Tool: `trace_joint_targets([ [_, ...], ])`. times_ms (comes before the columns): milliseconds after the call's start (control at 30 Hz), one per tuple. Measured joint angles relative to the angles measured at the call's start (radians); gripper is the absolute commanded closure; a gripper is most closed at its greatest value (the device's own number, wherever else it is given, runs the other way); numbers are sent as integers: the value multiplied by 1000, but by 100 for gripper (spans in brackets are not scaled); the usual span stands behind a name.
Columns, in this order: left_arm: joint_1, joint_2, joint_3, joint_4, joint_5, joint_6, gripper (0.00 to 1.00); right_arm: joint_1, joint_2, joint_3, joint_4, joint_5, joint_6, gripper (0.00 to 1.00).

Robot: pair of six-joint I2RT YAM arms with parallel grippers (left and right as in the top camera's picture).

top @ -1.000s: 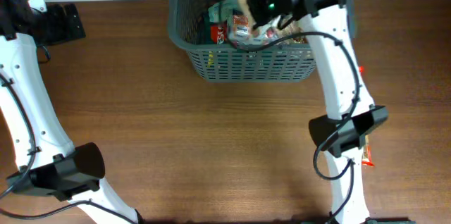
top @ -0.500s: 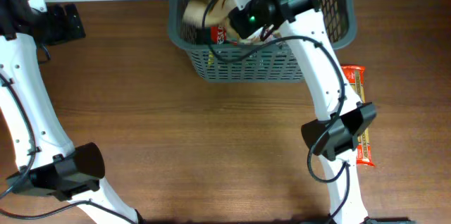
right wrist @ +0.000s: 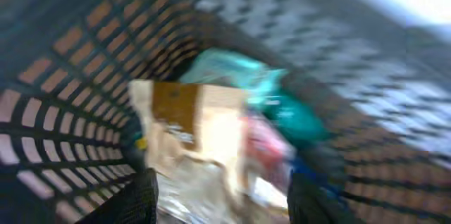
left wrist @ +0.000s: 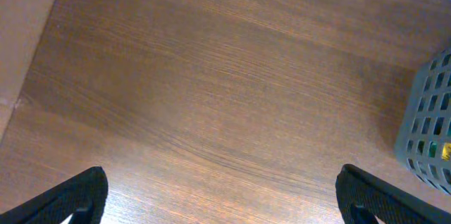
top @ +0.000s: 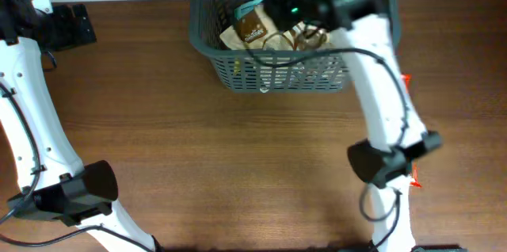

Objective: Pack container
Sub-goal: 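Lift the rice bag with the right gripper and drop it into the basket, then withdraw the right gripper toward the spaghetti pack, then lower the right gripper onto the San Remo spaghetti pack and grasp it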

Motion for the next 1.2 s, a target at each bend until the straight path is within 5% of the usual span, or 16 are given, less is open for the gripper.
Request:
trace_joint_targets([
  [300, 0, 0, 0, 0, 0, 0, 1, -277, -381, -106, -17, 69, 56, 44],
  [567, 0, 0, 0, 0, 0, 0, 1, -629, -781, -763, 147, -5, 119, 39],
  [700, 0, 0, 0, 0, 0, 0, 1, -653, -848, -938, 90, -10, 130, 35],
  [867, 0, 0, 0, 0, 0, 0, 1, -657, -867, -1154, 119, 40, 131, 1],
  [1200, 0, 0, 0, 0, 0, 0, 1, -655, -692, -1526, 295, 56, 94, 1],
])
